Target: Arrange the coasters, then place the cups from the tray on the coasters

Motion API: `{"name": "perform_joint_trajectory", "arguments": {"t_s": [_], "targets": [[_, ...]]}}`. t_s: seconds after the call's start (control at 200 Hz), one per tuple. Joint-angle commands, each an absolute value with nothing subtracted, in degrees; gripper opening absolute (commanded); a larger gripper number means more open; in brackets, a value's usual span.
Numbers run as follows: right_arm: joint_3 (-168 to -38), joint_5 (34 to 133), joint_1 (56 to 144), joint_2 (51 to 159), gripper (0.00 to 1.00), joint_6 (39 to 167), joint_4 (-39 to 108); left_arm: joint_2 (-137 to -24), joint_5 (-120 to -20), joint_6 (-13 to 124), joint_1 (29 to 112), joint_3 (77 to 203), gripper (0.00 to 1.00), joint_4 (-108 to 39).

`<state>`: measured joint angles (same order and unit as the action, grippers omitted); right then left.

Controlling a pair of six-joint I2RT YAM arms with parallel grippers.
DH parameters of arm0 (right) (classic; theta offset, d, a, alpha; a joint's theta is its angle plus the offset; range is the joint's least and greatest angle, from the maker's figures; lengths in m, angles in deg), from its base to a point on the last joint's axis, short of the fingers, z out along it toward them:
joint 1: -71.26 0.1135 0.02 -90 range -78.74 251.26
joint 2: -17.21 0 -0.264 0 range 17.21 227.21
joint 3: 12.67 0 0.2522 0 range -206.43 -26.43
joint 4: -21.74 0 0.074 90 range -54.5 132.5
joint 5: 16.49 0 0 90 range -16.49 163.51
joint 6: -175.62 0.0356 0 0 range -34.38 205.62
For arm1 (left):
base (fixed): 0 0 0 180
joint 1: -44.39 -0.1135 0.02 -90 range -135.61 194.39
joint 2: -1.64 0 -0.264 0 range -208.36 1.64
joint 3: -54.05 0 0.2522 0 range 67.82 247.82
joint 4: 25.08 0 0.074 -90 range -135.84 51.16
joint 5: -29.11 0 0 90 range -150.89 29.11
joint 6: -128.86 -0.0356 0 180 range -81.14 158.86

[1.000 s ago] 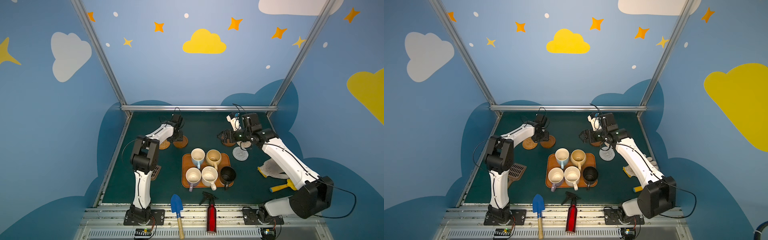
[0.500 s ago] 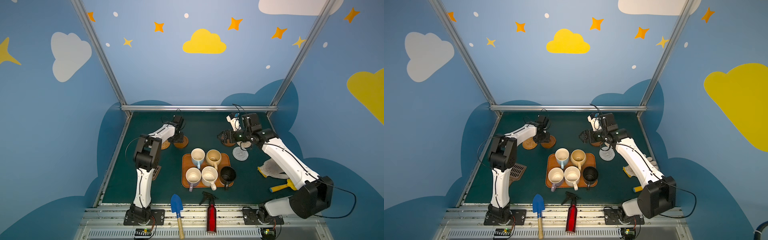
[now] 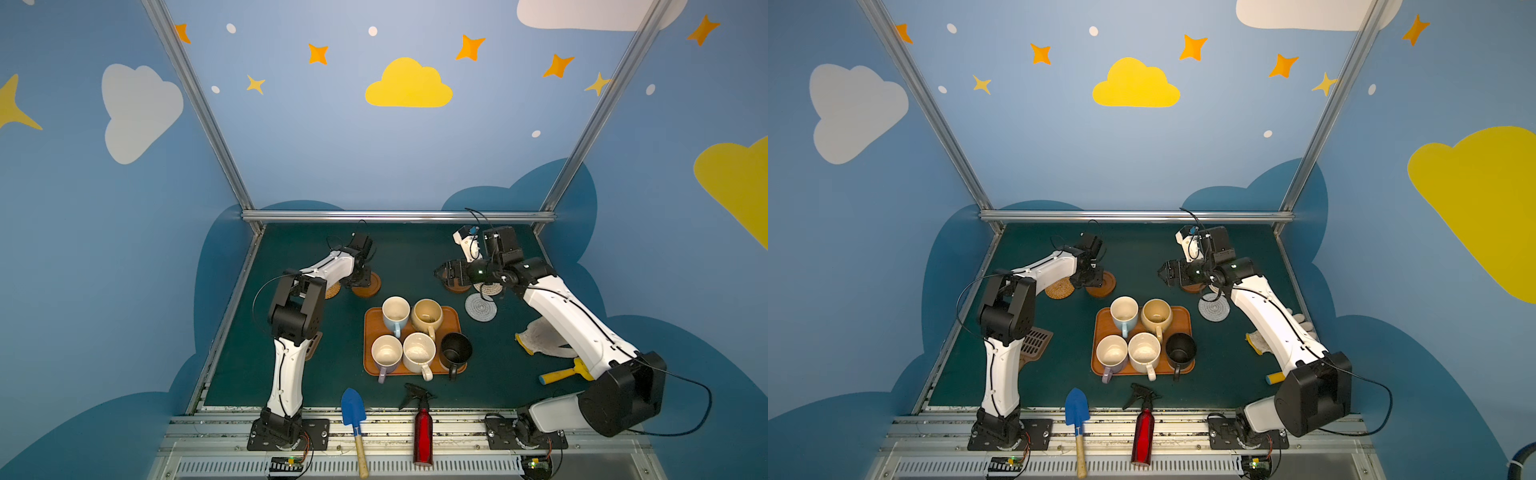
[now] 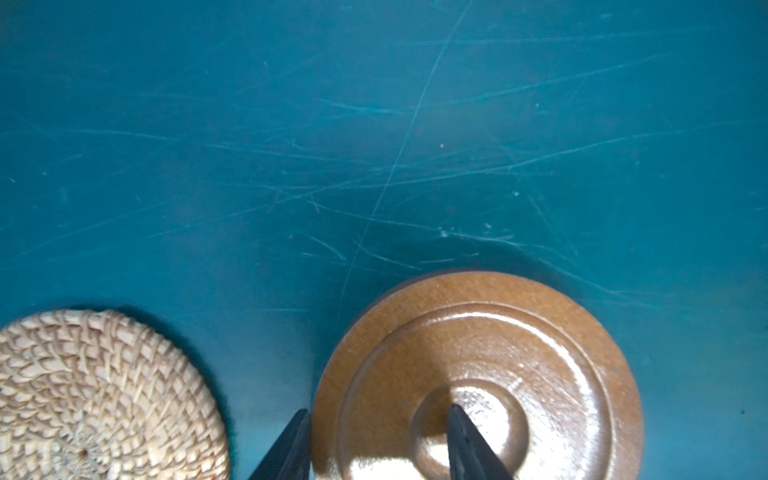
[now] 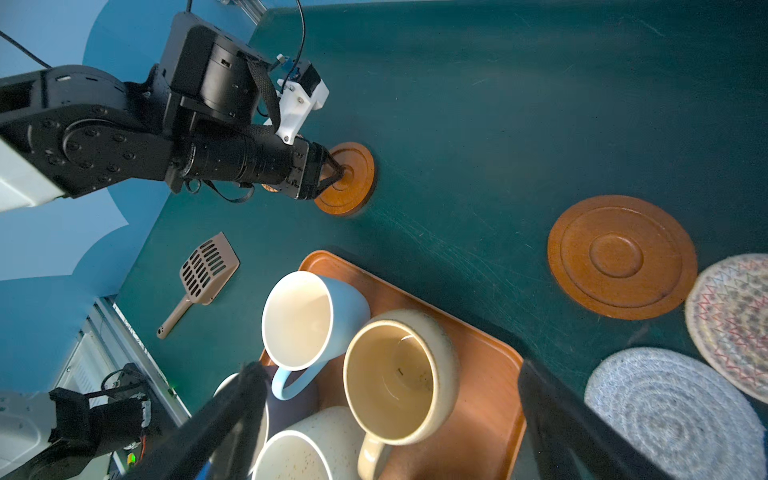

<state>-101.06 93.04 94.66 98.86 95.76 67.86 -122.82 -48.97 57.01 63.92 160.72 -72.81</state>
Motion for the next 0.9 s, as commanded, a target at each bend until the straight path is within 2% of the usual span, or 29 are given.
{"name": "perform_joint_trajectory", "arguments": {"t_s": [0.0, 0.27, 0.506, 0.806, 0.836, 0.871, 0.891], "targets": [[-100.32, 92.44, 94.50, 99.68, 0.94, 96.02, 67.07, -122.17, -50.25, 58.18, 65.19, 158.68, 0.51, -75.84], [-100.95, 92.15, 93.98, 101.35, 0.94, 96.30, 67.04, -121.96, -50.74, 58.44, 65.28, 159.31, 0.51, -76.54], [-101.73, 91.26, 93.47, 103.34, 0.94, 97.45, 67.24, -119.13, -48.78, 59.31, 65.34, 158.84, 0.55, -76.91], [-101.37, 89.00, 90.71, 104.70, 0.95, 101.48, 67.65, -113.74, -47.70, 58.42, 65.24, 164.86, 0.83, -81.66], [-101.52, 88.58, 89.88, 105.03, 0.95, 101.96, 68.43, -112.45, -47.66, 58.54, 65.28, 164.98, 0.88, -81.77], [-101.75, 88.54, 88.90, 105.55, 0.95, 102.35, 69.23, -110.85, -48.23, 58.67, 65.27, 164.77, 0.98, -81.58], [-101.93, 88.54, 88.28, 105.92, 0.95, 102.47, 69.75, -109.78, -48.60, 58.72, 65.28, 164.56, 0.99, -81.34]]}}
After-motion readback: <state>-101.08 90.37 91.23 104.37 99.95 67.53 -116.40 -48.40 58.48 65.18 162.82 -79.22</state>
